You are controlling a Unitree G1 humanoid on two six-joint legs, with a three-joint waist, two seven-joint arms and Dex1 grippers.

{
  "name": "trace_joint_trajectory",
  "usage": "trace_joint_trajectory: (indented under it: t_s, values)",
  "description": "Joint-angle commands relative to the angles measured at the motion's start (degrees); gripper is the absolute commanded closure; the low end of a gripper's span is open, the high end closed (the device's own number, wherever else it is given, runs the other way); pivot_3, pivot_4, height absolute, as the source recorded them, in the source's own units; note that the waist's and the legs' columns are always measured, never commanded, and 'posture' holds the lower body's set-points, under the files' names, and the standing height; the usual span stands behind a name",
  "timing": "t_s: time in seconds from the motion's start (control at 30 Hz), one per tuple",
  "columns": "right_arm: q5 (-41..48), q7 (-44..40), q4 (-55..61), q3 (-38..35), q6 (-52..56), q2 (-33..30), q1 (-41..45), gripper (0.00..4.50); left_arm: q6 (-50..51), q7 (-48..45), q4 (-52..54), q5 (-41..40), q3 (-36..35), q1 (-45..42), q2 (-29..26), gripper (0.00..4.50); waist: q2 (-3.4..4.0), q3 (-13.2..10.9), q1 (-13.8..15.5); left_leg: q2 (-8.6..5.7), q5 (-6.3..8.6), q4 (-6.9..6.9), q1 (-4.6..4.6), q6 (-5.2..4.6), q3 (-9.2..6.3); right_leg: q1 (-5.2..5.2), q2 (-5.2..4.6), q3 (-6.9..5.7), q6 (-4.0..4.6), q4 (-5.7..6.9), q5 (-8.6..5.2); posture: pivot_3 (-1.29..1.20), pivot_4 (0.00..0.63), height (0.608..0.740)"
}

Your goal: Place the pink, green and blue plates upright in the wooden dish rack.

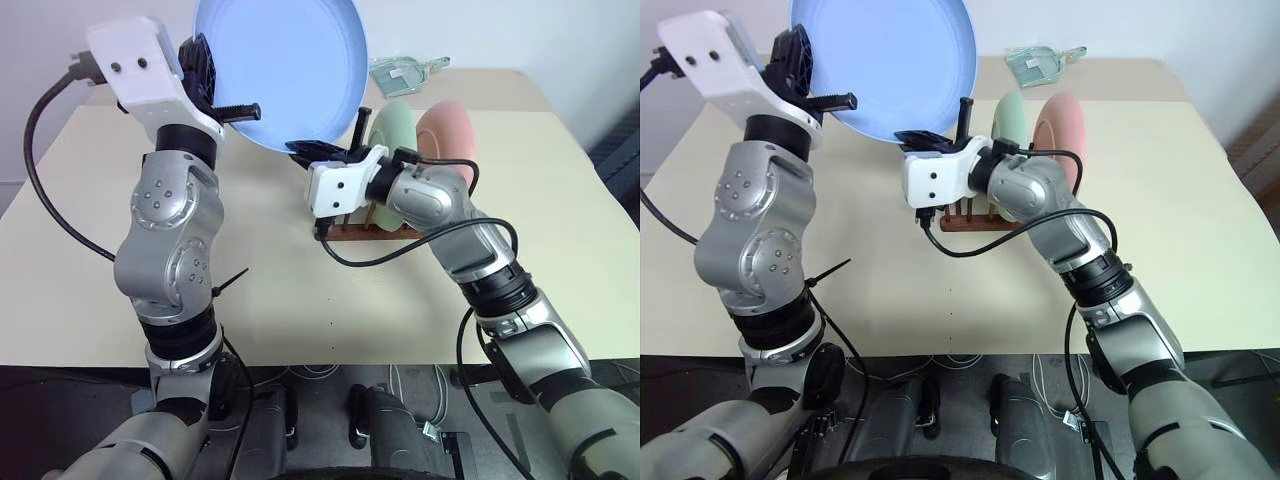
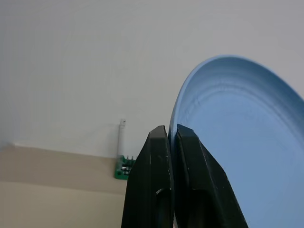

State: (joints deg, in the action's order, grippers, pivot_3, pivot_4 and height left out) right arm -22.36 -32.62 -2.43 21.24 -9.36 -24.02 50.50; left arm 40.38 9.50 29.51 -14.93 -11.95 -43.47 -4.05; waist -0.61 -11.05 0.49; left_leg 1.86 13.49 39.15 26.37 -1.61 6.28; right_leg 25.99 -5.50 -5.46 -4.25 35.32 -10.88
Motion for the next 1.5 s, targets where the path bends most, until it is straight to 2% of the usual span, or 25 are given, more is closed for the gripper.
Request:
trace_joint_trajectory:
  t_s: [0.03,0.17,0.23,0.43,0.53,0.6,0.7,0.8,0.9,0.97,1.17,1.37,1.5]
  values:
    - [-0.07,1.42,1.32,-1.65,-0.77,0.52,0.01,4.5,-2.58,0.47,2.18,-3.39,-3.78,-0.95,1.27,3.07,0.0,0.0,-0.01,0.0,0.0,0.0,0.0,0.0,0.0,0.0,0.0,0.0,0.0,0.0,0.0,0.0,0.15,0.74]
    - [0.02,1.39,1.82,-1.72,-0.82,0.72,-0.49,4.5,-8.01,3.35,1.3,-7.45,-11.24,-4.1,2.15,0.98,0.0,0.0,-0.14,-0.01,-0.01,0.0,-0.01,0.02,-0.02,0.0,0.01,0.0,0.0,0.03,0.0,0.0,0.15,0.74]
    - [0.83,1.09,2.12,-1.92,-1.0,0.98,-0.63,4.5,-9.33,4.54,-0.31,-7.69,-14.64,-4.82,0.16,0.04,-0.01,0.0,-0.23,-0.01,-0.02,0.01,-0.01,0.02,-0.04,0.0,0.03,0.0,0.01,0.04,0.0,0.0,0.15,0.74]
    - [11.22,-1.41,5.81,-5.36,2.22,4.85,-0.83,4.5,-10.14,1.37,-6.39,-4.84,-16.92,-0.3,-10.64,0.04,-0.01,0.01,-1.15,-0.01,-0.03,0.0,-0.14,0.05,-0.06,-0.13,0.12,0.0,0.01,0.12,0.0,0.0,0.15,0.74]
    - [22.74,-4.08,10.59,-9.55,8.26,7.95,-0.45,4.5,-9.0,-4.95,-10.77,-5.34,-16.62,6.06,-16.09,0.04,-0.04,0.03,-1.23,0.04,-0.05,0.0,-0.15,0.08,-0.09,-0.15,0.11,0.0,0.01,0.12,0.0,0.0,0.15,0.74]
    - [29.46,-5.66,13.55,-12.07,13.48,8.93,-0.3,4.5,-8.98,-10.36,-12.8,-3.9,-13.42,11.13,-20.29,0.04,-0.03,0.03,-1.26,0.07,-0.05,0.0,-0.2,0.09,-0.08,-0.18,0.11,0.0,0.02,0.14,0.0,0.0,0.15,0.74]
    - [38.42,-6.37,17.51,-15.36,22.39,9.5,-0.23,4.5,-11.14,-18.51,-13.04,-5.14,-9.91,17.84,-22.81,0.04,-0.05,0.04,-1.09,0.1,-0.03,-0.01,-0.22,0.1,-0.09,-0.2,0.08,0.0,0.03,0.12,0.0,0.0,0.15,0.74]
    - [52.09,-4.32,22.65,-19.66,37.07,10.14,-1.08,4.5,-14.3,-27.37,-12.33,-3.67,-4.22,25.76,-25.69,0.04,-0.07,0.07,-1.22,0.1,-0.01,-0.01,-0.21,0.12,-0.1,-0.17,0.01,0.0,0.08,0.11,0.0,0.0,0.15,0.74]
    - [62.36,-1.68,26.43,-22.63,46.92,10.16,-2.95,4.5,-16.69,-33.84,-11.63,-4.62,-0.99,30.9,-26.81,0.04,-0.06,0.08,-1.33,0.11,0.21,-0.1,-0.21,0.06,-0.08,-0.04,-0.06,0.0,0.31,0.14,-0.04,0.0,0.15,0.74]
    - [68.76,3.28,27.41,-25.06,52.82,11.61,-4.43,4.5,-18.05,-37.23,-11.06,-5.49,0.79,33.32,-26.63,0.04,-0.06,0.08,-1.34,0.15,0.24,-0.14,-0.17,0.06,-0.07,0.08,-0.06,0.01,0.41,0.17,0.01,0.0,0.15,0.74]
    - [81.97,15.06,27.7,-29.39,60.96,15.22,-7.27,4.5,-20.99,-44.15,-9.87,-4.94,6.1,38.0,-26.54,0.04,0.02,0.11,-1.33,0.22,0.21,-0.16,-0.08,0.11,-0.03,0.24,-0.07,0.03,0.54,0.18,0.08,0.0,0.15,0.74]
    - [86.19,23.8,22.34,-32.5,62.34,16.02,-6.06,4.5,-22.6,-46.48,-8.68,-5.9,7.34,39.56,-25.87,0.04,0.03,0.12,-1.29,0.22,0.2,-0.16,-0.02,0.09,0.01,0.32,0.0,0.03,0.54,0.17,0.08,0.0,0.15,0.74]
    - [86.36,25.0,20.25,-32.52,61.9,15.48,-5.71,4.5,-22.6,-46.21,-8.02,-6.23,7.56,39.55,-25.02,0.04,0.03,0.12,-1.29,0.22,0.11,-0.16,0.0,-0.08,0.03,0.32,0.02,0.03,0.53,0.15,0.08,0.0,0.15,0.74]
